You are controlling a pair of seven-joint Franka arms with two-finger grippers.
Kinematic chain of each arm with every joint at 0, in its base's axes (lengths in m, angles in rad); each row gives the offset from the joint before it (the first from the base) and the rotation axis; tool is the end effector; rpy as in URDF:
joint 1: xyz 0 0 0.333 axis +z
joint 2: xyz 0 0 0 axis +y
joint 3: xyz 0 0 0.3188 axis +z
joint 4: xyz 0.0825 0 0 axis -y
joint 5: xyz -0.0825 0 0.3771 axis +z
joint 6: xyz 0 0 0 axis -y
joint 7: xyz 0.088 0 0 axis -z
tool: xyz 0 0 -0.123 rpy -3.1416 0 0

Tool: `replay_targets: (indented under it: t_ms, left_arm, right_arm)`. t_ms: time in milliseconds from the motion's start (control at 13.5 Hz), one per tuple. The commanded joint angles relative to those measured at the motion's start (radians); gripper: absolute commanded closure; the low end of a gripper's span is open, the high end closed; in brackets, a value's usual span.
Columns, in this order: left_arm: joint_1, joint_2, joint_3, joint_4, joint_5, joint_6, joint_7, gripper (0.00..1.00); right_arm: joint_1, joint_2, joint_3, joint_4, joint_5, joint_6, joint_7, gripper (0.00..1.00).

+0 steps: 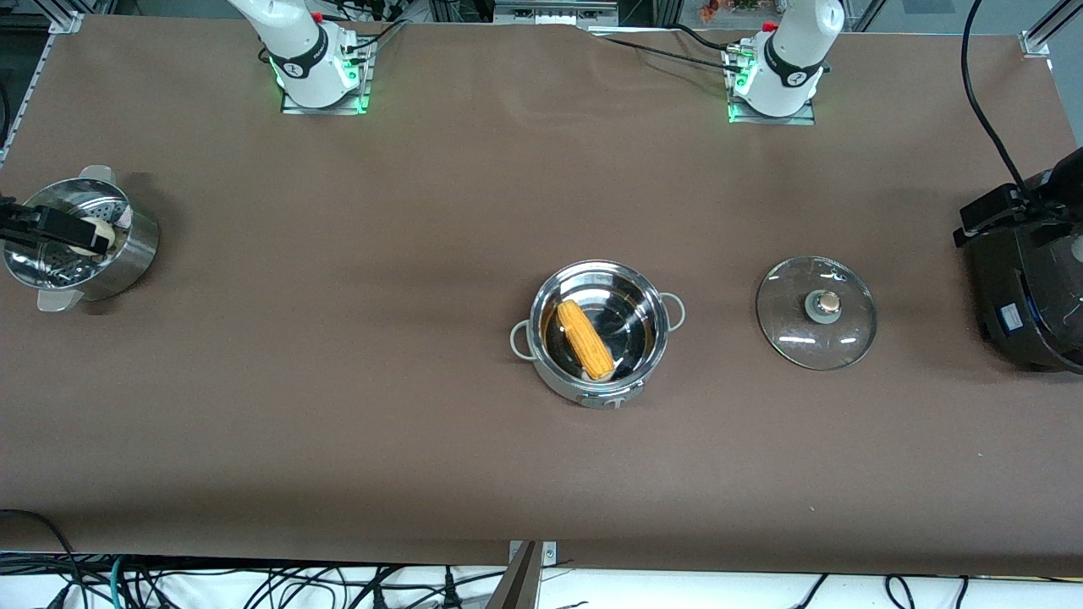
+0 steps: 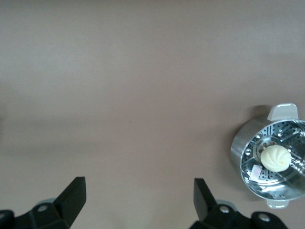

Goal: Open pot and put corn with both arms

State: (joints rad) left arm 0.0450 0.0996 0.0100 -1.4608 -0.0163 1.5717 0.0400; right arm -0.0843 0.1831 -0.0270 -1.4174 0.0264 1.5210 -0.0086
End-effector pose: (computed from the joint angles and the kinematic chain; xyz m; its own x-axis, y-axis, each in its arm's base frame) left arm 0.5786 0.0296 0.6065 0.9998 0.0150 0.0119 0.0148 -0.9998 0.0148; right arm 0.5933 -0.0615 0.5732 0.9918 -0.1008 -0.0792 -0.1028 -0.9945 -0.0221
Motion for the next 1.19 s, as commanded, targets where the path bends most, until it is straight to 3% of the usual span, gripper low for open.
replay_targets:
  t_ms: [0,815,1111]
  left_arm:
    - [-0.002,0.0,-0.004,0.016,0.03,-0.012,-0.009,0.0]
    - [-0.002,0.003,-0.01,0.016,0.039,-0.016,-0.008,0.0]
    - [-0.002,0.005,-0.01,0.016,0.041,-0.016,-0.008,0.0]
  right_arm:
    - [0.001,-0.1,0.01,-0.083,-0.006,0.015,0.012,0.0]
    - [0.017,-0.126,0.041,-0.118,-0.042,-0.001,0.01,0.0]
    - [0.018,-0.07,0.041,-0.067,-0.042,-0.01,0.007,0.0]
